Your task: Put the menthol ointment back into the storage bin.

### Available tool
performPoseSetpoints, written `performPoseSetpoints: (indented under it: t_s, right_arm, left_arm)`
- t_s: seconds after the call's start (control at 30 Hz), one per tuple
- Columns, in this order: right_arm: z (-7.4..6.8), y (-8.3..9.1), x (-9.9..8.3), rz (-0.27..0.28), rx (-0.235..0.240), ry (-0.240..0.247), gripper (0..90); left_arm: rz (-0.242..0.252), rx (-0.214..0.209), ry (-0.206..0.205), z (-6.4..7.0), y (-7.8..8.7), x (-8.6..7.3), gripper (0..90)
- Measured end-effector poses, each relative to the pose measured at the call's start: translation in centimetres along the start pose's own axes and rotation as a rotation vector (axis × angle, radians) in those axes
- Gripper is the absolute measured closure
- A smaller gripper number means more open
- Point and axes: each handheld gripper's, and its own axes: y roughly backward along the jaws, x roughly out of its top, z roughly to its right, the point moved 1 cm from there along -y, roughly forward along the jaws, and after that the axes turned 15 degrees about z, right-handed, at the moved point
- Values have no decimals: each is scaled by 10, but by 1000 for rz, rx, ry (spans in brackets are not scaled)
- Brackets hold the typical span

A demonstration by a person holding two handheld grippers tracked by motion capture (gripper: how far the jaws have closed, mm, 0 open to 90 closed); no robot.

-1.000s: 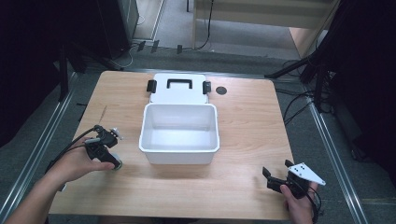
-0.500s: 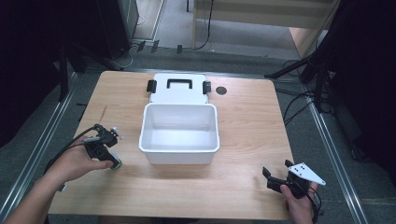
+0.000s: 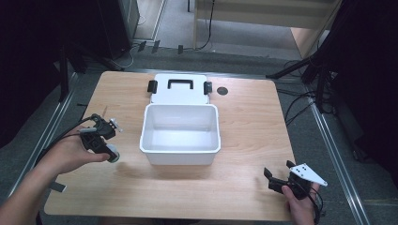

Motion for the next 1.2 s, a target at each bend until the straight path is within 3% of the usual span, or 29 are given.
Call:
performPoseSetpoints:
  t_s: [0.43,0.73,1.2]
  right_arm:
    - [0,0,0,1,1,-2,60]
    - [0,0,0,-2,4,-2,60]
    - [0,0,0,-3,8,-1,60]
  left_arm:
    - [-11,-20,-37,3,34,29,513]
    - [-29,-23,-48,5,51,47,514]
    - [-10,-22,-76,15,70,76,514]
